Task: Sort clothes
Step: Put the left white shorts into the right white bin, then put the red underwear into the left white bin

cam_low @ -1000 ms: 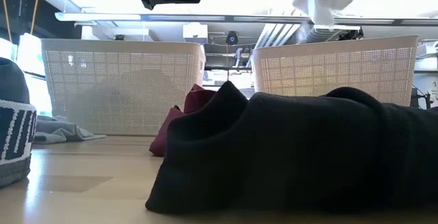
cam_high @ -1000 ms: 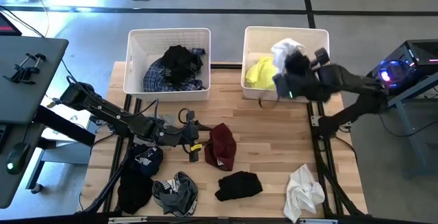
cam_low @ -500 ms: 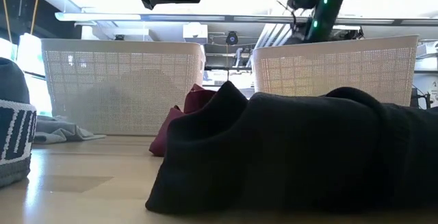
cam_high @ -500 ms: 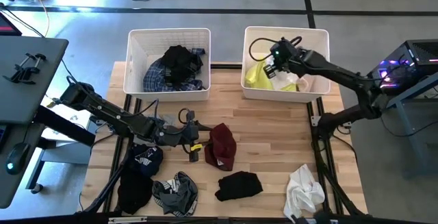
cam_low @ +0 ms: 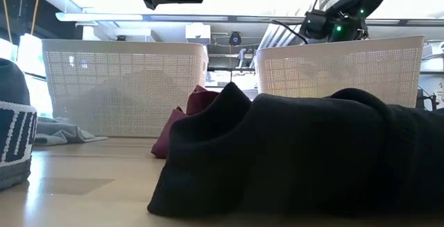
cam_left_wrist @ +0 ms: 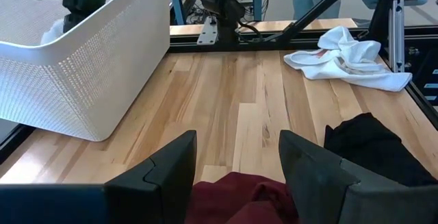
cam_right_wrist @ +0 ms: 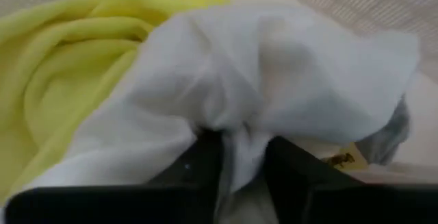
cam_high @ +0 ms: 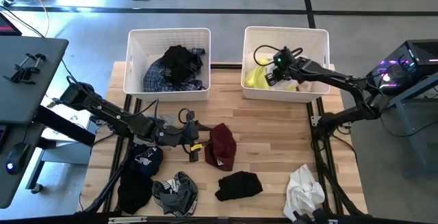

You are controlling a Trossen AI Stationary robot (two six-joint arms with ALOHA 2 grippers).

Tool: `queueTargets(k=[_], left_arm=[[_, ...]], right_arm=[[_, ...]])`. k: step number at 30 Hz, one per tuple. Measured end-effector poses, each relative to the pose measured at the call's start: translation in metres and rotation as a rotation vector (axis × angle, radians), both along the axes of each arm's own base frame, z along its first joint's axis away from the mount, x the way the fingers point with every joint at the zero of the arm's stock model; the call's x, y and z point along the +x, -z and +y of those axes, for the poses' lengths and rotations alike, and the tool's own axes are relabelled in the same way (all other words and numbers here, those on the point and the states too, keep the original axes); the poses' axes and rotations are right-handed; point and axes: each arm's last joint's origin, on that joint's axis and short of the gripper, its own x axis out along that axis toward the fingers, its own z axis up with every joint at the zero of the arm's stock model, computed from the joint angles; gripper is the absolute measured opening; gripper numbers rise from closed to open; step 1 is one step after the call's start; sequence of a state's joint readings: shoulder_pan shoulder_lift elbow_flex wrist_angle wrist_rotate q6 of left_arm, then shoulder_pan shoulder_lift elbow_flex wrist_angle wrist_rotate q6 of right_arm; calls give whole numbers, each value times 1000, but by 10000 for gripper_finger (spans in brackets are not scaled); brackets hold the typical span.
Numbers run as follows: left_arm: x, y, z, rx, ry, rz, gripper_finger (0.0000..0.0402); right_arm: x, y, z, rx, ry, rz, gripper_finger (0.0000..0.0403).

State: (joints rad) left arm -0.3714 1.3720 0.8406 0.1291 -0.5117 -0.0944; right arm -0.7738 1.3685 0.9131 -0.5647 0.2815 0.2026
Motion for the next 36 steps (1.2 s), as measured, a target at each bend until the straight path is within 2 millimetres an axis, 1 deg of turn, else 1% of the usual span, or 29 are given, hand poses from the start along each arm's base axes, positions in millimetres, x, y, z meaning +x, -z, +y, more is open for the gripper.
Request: queueTargets(k=[4,7,9,14,20,24,28,31,36], left_arm=[[0,0,0,-2,-1,0,195],[0,0,0,-6,-2,-1,195],[0,0,0,-7,-2,-1,195],[0,0,0,-7,-2,-1,195],[0,0,0,-9,-3,1,195],[0,0,0,-18,-7,0,195],[-1,1,0,-20,-7,8,195],[-1,1,-1,-26,-6,7,195],[-1,1,-1,-28,-7,6,195]], right_arm=[[-1,-3,0,45,-19,-20,158],[0,-10,-1,46,-28,-1,178],[0,-18,0,51,-59,22,183],[4,-42,6,52,-68,81,184],[16,-73,22,-60,-76,196,184],[25,-89,40,-154,-99,283,185],[31,-100,68,-233,-152,334,185],[31,-108,93,-280,-232,294,185],[24,-118,135,-359,-298,175,185]])
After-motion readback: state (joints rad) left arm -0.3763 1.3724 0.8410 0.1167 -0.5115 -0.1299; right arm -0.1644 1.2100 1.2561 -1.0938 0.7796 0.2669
